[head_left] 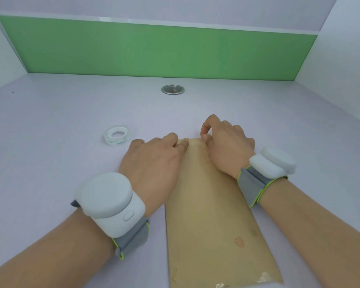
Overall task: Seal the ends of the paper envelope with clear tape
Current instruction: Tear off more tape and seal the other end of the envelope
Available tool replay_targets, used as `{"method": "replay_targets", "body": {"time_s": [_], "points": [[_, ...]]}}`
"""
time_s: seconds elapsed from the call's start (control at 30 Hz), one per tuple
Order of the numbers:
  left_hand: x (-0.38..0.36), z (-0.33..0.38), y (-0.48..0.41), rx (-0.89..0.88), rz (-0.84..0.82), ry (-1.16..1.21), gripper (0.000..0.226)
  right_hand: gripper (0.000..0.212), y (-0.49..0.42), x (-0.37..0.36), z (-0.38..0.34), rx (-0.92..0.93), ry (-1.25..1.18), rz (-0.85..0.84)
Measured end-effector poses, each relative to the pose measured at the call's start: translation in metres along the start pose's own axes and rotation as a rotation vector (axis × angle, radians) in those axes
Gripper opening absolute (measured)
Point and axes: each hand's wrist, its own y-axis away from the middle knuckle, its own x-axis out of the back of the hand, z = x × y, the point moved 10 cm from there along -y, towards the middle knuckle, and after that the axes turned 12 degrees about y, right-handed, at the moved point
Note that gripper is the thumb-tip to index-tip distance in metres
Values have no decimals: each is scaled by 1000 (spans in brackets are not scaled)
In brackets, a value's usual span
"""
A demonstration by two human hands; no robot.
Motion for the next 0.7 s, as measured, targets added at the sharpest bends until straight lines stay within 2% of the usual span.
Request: {"method": "replay_targets", "body": {"time_s": [0.3,0.43,0.57,0.7], "points": [[-3,0,-5,20,-57,-9,62,19,0,1,0,2,13,18],[-5,-1,-6,20,-77,2,62,8,0,1,2,-1,-6,26],[-8,-4,-5,21,-82,62,64,27,1,1,0,-17,7,34],[-9,-13,-4,49,-51,143,59,19,-2,2,2,-9,-5,37]]}}
